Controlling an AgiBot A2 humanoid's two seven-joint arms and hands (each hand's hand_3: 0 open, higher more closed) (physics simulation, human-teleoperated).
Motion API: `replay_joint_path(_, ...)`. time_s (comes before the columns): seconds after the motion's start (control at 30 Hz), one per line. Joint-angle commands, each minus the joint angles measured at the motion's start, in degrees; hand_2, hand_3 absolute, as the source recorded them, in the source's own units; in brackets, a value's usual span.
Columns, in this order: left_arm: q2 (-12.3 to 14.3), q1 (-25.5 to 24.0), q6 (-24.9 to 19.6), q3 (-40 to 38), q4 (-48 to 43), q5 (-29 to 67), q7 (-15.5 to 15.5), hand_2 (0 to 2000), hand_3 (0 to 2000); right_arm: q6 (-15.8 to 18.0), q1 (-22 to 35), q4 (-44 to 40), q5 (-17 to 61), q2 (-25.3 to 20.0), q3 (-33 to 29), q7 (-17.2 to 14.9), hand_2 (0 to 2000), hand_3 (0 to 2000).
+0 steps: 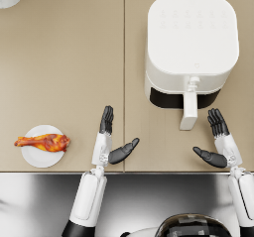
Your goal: Pick up the drumstick and place it into the air fryer
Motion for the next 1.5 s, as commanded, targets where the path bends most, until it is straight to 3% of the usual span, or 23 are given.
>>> replay_joint_path(0.03, 0.1, 0.1, 0.0, 1.7, 0.9, 0.0, 0.0, 0, 0, 0.0, 0.0, 0.0, 0.0, 0.0, 0.0, 0.0, 0, 0)
replay_joint_path(0.13, 0.6, 0.1, -3.6, -0.8, -0.9, 0.0, -3.6, 0, 0, -2.8, 0.7, 0.7, 0.0, -0.8, 0.6, 2.8, 0, 0)
replay_joint_path(0.3, 0.4, -2.8, -5.4, -8.0, -5.1, 0.0, -5.4, 0, 0, -5.2, -0.6, 2.5, 2.5, -1.0, -0.6, 5.2, 0, 0)
replay_joint_path(0.57, 1.8, -9.8, -5.8, -21.0, -10.0, 20.4, -5.7, 0, 0, -5.7, -0.3, 2.1, 19.4, -2.5, -1.1, 5.7, 0, 0)
replay_joint_path(0.87, 4.9, -13.5, -5.8, -34.2, -11.6, 43.6, -5.8, 0, 0, -5.7, -0.8, 1.6, 21.6, -3.5, -1.5, 5.8, 0, 0)
replay_joint_path(1.23, 3.8, -12.3, -5.8, -38.7, -9.6, 72.1, -6.1, 0, 0, -5.7, -0.3, 0.5, 21.8, -5.3, -0.6, 5.8, 0, 0)
replay_joint_path(1.4, 2.7, -11.4, -19.4, -39.9, -9.2, 85.1, -16.1, 0, 0, -5.7, 0.2, 0.0, 21.8, -6.1, -0.7, 5.8, 0, 0)
replay_joint_path(1.5, 2.4, -11.2, -23.4, -40.1, -7.9, 92.9, -19.2, 0, 0, -5.7, 0.3, -0.3, 21.8, -6.6, -0.7, 5.8, 0, 0)
